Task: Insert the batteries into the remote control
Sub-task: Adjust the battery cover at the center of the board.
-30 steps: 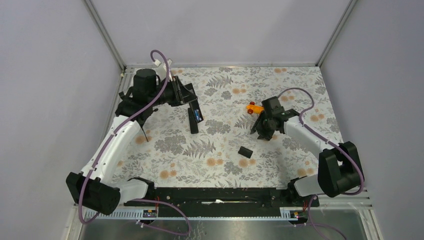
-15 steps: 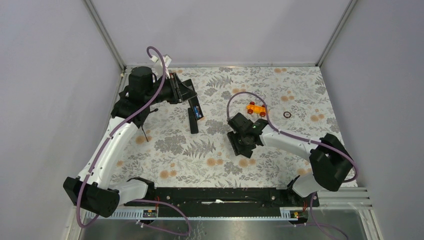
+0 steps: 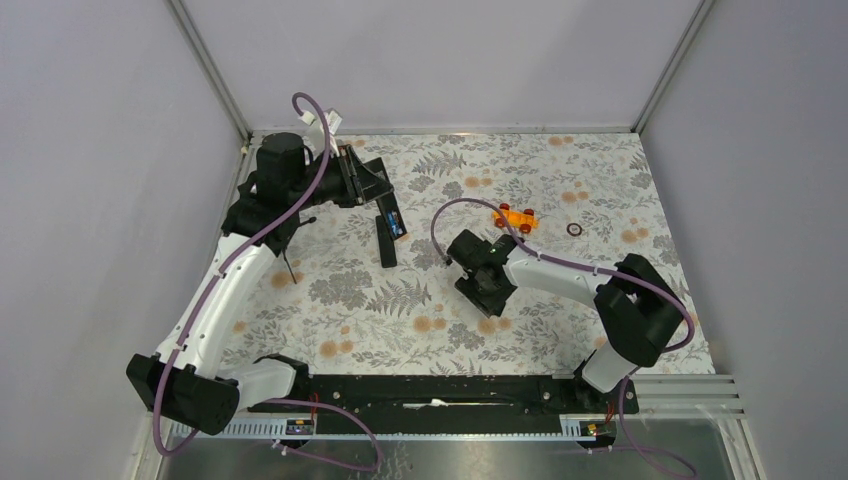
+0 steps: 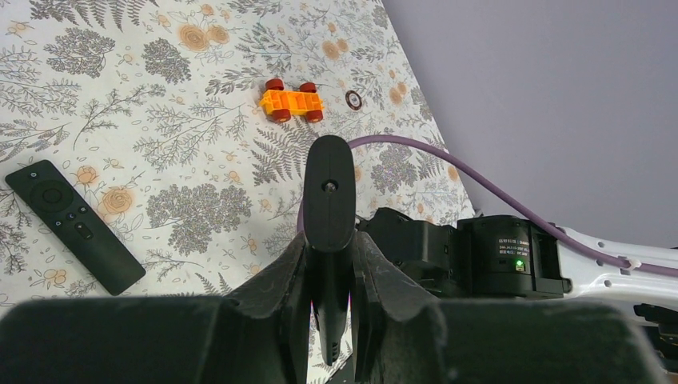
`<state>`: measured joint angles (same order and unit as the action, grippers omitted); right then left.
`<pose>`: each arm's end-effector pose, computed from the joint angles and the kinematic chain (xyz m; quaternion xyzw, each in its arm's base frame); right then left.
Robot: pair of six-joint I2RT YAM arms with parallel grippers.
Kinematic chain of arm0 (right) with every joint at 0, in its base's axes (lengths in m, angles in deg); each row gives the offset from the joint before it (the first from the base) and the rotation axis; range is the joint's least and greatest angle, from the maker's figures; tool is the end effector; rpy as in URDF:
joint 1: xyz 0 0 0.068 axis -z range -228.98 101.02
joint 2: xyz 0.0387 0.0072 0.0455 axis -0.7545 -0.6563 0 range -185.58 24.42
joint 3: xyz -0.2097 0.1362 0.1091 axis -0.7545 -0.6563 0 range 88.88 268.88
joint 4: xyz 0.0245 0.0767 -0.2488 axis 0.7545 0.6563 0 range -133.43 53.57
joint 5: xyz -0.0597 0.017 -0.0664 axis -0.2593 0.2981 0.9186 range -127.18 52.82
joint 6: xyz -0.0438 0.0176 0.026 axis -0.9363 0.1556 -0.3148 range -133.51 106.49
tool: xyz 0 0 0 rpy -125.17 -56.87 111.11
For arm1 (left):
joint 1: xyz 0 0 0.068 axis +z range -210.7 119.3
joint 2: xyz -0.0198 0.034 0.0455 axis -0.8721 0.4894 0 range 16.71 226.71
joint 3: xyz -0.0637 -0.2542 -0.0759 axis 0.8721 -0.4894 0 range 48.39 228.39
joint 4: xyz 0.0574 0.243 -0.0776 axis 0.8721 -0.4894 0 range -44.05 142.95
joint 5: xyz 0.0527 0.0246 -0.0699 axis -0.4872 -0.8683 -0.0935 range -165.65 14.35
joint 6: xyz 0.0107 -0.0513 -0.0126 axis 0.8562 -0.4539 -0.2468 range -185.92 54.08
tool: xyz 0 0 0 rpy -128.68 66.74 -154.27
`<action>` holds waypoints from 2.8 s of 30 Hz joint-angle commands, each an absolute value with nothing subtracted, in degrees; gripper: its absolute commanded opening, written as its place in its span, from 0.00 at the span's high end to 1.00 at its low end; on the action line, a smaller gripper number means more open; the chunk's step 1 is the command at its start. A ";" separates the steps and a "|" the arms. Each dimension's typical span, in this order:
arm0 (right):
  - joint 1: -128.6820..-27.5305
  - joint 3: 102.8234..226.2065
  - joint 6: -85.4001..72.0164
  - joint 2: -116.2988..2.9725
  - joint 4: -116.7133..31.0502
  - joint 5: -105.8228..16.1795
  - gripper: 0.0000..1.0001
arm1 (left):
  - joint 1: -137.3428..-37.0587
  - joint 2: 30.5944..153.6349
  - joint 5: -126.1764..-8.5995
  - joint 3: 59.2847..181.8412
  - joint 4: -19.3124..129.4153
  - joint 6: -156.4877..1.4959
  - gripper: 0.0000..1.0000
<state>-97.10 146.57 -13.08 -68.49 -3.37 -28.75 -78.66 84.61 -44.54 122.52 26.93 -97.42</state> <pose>0.2014 0.2168 0.1793 -0.3912 0.9085 -0.0139 0.1465 0.2379 -0.0964 0.4090 0.0602 0.8008 -0.4311 0.4114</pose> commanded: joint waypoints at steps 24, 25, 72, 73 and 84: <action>-100.13 142.68 -33.83 -70.30 -8.84 -29.65 0.60 | -76.27 83.42 -42.93 122.94 31.47 -97.59 1.00; -100.13 142.59 -33.55 -70.42 -9.12 -29.98 0.63 | -76.19 83.44 -42.91 122.78 31.54 -97.64 1.00; -81.45 145.22 5.38 -84.59 -38.49 -96.44 1.00 | -74.50 80.25 -48.61 121.60 31.13 -100.25 1.00; -80.87 145.28 4.77 -84.90 -37.48 -96.08 1.00 | -74.50 80.31 -48.63 121.68 31.15 -100.33 1.00; -75.90 146.62 1.48 -87.19 -33.94 -92.37 1.00 | -74.50 80.90 -48.23 122.37 31.33 -100.27 1.00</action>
<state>-77.89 145.35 3.25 -85.47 -35.42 -94.30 -74.83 81.31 -47.71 120.86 27.80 -100.11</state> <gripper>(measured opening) 0.036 0.196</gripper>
